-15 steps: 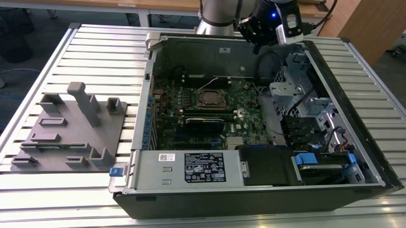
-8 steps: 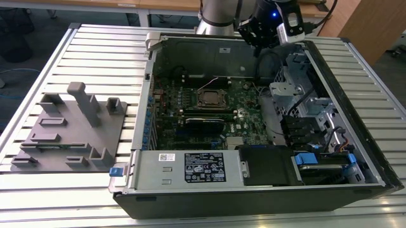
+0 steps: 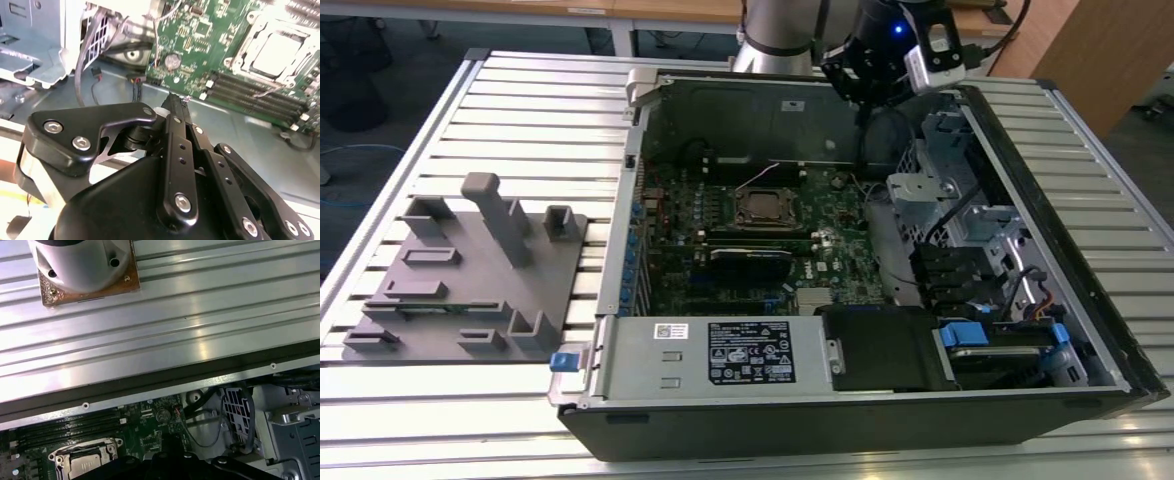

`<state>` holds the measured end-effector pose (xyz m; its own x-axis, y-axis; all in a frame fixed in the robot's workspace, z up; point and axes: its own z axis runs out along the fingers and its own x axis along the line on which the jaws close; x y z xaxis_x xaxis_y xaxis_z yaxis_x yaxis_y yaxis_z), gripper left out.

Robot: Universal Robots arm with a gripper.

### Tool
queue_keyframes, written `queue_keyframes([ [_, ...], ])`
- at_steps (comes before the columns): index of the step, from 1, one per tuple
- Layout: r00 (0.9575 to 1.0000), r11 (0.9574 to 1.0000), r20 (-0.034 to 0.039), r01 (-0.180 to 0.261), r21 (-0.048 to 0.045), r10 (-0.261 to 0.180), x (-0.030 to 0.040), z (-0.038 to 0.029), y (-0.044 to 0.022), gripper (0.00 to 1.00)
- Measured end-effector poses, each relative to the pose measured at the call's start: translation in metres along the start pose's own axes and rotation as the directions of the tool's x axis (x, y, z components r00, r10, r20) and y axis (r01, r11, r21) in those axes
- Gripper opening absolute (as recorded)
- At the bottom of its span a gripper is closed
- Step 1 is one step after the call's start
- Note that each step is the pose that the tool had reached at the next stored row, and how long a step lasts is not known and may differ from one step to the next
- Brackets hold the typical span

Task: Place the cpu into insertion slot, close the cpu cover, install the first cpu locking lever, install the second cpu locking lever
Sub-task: 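Install the first cpu locking lever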

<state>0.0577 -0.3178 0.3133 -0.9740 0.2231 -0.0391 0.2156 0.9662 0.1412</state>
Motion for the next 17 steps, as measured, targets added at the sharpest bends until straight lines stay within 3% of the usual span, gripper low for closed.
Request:
queue_keyframes([
  [9, 0.9998, 0.9968, 0.0176, 0.005, 0.0792, -0.006, 0.0000, 0.0000, 0.0000, 0.10],
  [10, 0.9998, 0.9964, 0.0187, 0.005, 0.0841, -0.007, 0.0000, 0.0000, 0.0000, 0.10],
  [12, 0.9998, 0.9973, 0.0165, 0.005, 0.0736, -0.006, -0.0001, -0.0034, 0.0005, 0.10],
  [17, 0.9999, 0.9974, 0.0163, 0.003, 0.0723, -0.005, -0.0010, -0.0250, 0.0036, 0.10],
])
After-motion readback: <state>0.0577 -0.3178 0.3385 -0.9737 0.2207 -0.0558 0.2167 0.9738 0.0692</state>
